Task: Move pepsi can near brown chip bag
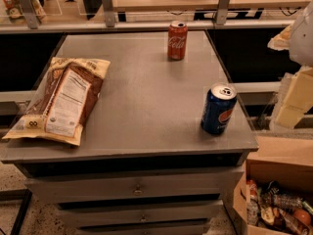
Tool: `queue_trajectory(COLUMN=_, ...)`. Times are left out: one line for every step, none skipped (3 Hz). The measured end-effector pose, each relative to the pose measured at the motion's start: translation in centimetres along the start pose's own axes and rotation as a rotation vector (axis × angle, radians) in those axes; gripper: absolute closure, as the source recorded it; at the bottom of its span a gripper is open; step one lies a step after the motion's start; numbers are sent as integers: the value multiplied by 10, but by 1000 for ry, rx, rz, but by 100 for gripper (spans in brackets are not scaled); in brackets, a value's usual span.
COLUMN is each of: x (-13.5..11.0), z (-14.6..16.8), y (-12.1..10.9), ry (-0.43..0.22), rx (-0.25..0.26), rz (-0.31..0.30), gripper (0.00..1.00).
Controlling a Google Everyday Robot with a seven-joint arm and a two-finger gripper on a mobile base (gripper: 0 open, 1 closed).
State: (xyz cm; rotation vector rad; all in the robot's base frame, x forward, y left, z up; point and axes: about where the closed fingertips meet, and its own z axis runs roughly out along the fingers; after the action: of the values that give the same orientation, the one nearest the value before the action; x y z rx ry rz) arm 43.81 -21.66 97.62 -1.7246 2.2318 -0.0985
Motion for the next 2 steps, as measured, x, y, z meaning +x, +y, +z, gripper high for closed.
queue_trajectory(x=0, z=0, y=0, ry=0, rx=0, rz=0, gripper=0)
queue_trajectory(x=-2, z=0, y=-2, ry=-35, rx=-9, rz=14, gripper=0)
